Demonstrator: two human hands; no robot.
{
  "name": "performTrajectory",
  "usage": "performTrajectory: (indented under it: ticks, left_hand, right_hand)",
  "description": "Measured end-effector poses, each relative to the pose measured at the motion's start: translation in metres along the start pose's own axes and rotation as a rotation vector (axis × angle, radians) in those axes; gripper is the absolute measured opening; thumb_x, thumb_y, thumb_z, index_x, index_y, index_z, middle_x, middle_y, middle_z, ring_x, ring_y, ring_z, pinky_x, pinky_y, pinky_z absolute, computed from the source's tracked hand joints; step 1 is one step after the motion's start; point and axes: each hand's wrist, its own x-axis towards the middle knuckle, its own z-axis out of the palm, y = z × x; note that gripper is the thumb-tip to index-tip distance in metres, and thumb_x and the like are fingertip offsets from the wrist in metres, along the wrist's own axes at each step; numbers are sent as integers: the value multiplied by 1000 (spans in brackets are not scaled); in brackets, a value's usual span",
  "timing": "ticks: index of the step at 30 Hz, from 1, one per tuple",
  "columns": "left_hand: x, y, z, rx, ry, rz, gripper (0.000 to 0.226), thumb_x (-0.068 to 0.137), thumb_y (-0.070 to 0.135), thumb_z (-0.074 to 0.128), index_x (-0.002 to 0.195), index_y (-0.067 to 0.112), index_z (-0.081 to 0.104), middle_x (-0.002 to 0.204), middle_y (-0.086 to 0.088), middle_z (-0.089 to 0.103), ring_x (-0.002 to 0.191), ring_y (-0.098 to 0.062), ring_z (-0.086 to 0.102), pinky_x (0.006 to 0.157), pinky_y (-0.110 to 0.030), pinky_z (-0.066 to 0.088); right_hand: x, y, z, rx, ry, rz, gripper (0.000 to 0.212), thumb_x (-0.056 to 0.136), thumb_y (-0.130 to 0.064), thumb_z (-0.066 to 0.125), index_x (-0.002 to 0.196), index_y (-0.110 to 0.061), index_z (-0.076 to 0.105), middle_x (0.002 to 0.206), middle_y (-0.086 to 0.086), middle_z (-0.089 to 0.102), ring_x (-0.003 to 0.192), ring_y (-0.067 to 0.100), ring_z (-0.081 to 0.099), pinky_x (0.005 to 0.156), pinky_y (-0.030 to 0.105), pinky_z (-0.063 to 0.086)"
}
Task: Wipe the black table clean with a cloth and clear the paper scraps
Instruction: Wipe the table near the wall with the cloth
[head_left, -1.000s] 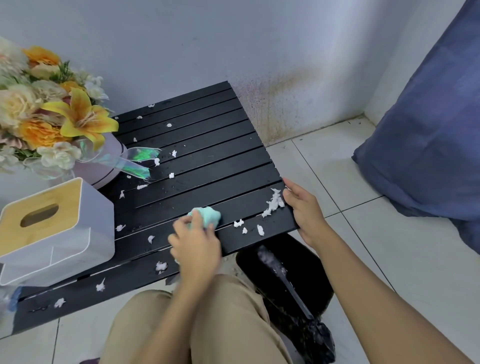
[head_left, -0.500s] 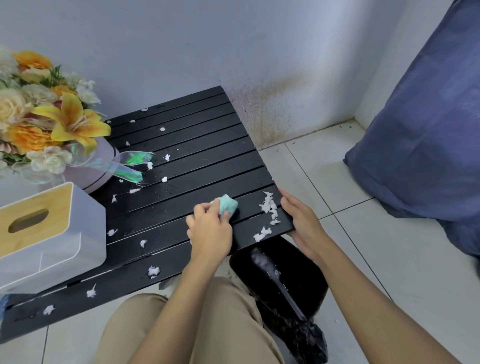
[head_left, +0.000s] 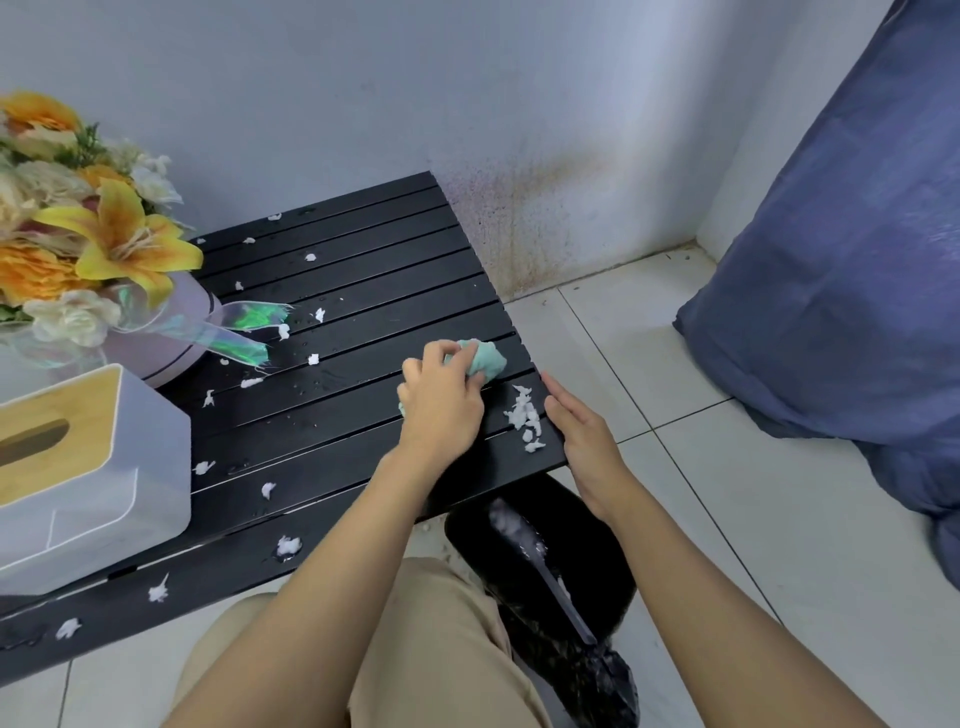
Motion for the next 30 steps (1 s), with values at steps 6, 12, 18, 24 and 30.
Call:
performTrajectory:
  ticks: [6, 12, 18, 24, 30]
  left_hand:
    - [-28, -1, 20, 85, -28, 280, 40, 99, 24, 45, 137, 36, 48, 133, 15, 42, 103, -19, 32, 85, -29, 25]
    - [-28, -14, 1, -250, -203, 163, 28, 98, 24, 49, 122, 23, 62, 122, 14, 49, 113, -20, 37, 95, -28, 24]
    - [-12, -2, 16, 68, 6, 36, 36, 99, 27, 44, 135, 28, 49, 133, 7, 43, 108, -25, 35, 90, -35, 30]
    - [-74, -7, -4, -141, -281, 328, 35, 98, 24, 48, 131, 32, 55, 125, 19, 46, 103, -15, 35, 96, -28, 31]
    - [-15, -20, 1, -67, 10, -44, 34, 98, 28, 47, 132, 27, 53, 130, 10, 46, 111, -25, 37, 91, -31, 26]
  right_hand:
    - [0, -1, 0, -12, -3, -14, 37, 101, -17, 47, 136, -28, 54, 139, -8, 55, 124, 2, 53, 110, 31, 40]
    - [1, 1, -1, -18, 5, -32, 38, 101, -19, 48, 139, -24, 51, 145, -12, 47, 133, 0, 41, 117, 30, 28]
    - [1, -1, 1, -18, -10, -22, 38, 102, -19, 47, 139, -24, 51, 141, -11, 52, 128, -1, 47, 112, 26, 36]
    - [4, 4, -3, -52, -9, -42, 38, 101, -20, 47, 138, -25, 51, 145, -13, 48, 133, -1, 41, 117, 29, 28]
    - [4, 5, -3, -27, -30, -15, 39, 100, -22, 49, 139, -23, 51, 142, -12, 52, 133, 3, 44, 117, 35, 29]
